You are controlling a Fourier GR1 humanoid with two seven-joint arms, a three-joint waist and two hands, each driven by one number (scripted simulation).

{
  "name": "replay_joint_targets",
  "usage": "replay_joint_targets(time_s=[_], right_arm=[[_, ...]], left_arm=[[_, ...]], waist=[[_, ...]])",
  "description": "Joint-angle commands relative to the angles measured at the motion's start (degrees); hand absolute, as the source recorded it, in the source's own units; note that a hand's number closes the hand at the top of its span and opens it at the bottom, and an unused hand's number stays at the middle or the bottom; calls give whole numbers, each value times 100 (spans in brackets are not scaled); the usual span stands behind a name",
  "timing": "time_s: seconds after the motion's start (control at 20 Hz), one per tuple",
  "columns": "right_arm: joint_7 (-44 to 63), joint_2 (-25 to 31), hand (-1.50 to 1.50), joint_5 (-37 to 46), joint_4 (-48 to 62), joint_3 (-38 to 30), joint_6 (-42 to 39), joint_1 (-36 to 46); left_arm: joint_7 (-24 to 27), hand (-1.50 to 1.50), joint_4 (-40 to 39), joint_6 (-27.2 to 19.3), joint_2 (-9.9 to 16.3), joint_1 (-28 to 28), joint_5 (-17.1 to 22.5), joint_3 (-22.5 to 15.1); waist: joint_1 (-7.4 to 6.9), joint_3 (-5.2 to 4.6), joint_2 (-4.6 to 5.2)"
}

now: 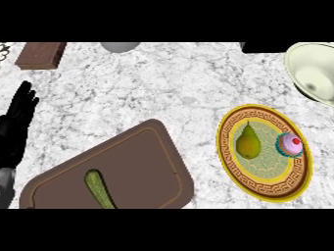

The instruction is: Pick the cupcake from the plate and place it in the bowl

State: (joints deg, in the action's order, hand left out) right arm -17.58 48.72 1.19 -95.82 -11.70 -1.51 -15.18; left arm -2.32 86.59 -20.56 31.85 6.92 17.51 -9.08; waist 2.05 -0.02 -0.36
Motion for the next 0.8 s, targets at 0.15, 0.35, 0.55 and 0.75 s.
replay_joint_targets(time_s=[0.15,0.35,0.55,0.75], right_arm=[[1095,501,-150,-352,-540,-801,-879,282],[2191,535,-150,-174,-649,-306,-948,1214],[2529,1244,-150,68,-533,223,-1682,1443],[2812,1442,-150,272,-101,852,-2238,1995]], left_arm=[[-251,0,31,243,-130,190,-156,158],[-241,0,202,38,-413,175,-457,15],[-130,0,-240,304,-389,479,-366,76],[-427,0,-219,472,-305,705,-255,187]], waist=[[-177,-2,30],[-250,-1,37],[-280,-7,70],[-368,-1,86]])
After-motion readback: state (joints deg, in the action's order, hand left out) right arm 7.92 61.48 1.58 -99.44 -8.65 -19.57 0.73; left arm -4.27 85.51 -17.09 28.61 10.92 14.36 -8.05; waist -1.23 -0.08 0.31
